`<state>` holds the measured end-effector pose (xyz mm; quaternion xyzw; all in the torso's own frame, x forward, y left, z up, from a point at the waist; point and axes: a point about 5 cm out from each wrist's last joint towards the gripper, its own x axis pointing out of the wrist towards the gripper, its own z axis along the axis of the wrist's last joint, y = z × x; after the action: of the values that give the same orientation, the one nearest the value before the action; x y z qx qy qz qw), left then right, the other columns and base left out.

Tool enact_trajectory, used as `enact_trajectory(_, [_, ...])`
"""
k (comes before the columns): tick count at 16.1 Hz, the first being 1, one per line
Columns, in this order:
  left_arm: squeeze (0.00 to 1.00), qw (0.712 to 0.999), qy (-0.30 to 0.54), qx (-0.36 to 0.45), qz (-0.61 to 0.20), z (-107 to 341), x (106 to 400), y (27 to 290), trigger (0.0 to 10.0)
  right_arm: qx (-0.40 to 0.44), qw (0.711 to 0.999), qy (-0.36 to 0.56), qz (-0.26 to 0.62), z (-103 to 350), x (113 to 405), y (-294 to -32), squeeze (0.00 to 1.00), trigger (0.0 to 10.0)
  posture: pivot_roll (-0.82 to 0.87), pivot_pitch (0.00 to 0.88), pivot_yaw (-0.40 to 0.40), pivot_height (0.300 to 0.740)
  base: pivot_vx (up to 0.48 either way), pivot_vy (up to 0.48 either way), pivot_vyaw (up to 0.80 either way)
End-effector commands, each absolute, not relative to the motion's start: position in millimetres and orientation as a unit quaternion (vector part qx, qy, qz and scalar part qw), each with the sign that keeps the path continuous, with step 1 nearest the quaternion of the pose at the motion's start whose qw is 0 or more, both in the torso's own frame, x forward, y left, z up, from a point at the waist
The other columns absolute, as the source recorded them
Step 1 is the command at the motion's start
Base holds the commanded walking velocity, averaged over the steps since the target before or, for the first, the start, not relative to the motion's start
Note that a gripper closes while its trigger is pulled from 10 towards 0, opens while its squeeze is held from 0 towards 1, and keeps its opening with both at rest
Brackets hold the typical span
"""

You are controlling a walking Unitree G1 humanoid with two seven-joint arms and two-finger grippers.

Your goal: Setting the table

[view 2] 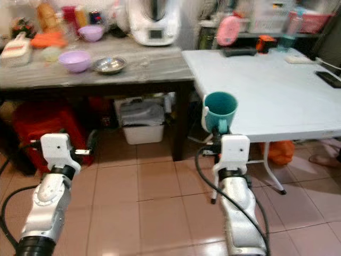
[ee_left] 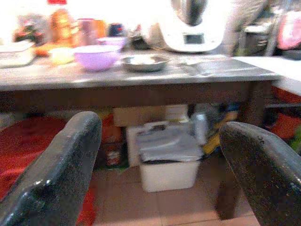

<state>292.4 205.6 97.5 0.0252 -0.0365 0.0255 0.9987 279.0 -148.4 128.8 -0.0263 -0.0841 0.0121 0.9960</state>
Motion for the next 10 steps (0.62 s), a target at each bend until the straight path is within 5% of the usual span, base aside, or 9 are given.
enact_trajectory(1, [0.00, 0.998, -0.040, 0.025, 0.029, 100.8, 295.1, 204.7, 10.0, -0.031, 0.995, -0.099, 0.010, 135.9, 279.9, -151.0, 0.00, 10.0, 0.03, 0.000, -0.033, 0.740, 0.000, 0.424, 0.00])
enact_trajectory(5, [0.00, 0.999, -0.040, -0.001, 0.034, 100.3, 296.1, 203.3, 10.0, -0.033, 0.995, -0.099, 0.012, 135.9, 279.4, -151.6, 0.00, 10.0, 0.03, 0.000, -0.033, 0.740, 0.000, 0.405, 0.00])
enact_trajectory(7, [0.00, 0.998, -0.055, -0.002, 0.002, 106.6, 297.1, 196.9, 10.0, -0.037, 0.994, -0.101, 0.012, 136.5, 279.4, -152.0, 0.00, 10.0, 0.03, 0.000, -0.034, 0.740, 0.000, 0.000, 0.00])
enact_trajectory(10, [0.00, 0.998, -0.063, 0.010, -0.023, 108.4, 295.4, 191.6, 10.0, -0.043, 0.994, -0.104, 0.016, 137.3, 278.7, -151.4, 0.00, 10.0, 0.03, 0.000, -0.034, 0.740, 0.000, 0.000, 0.71])
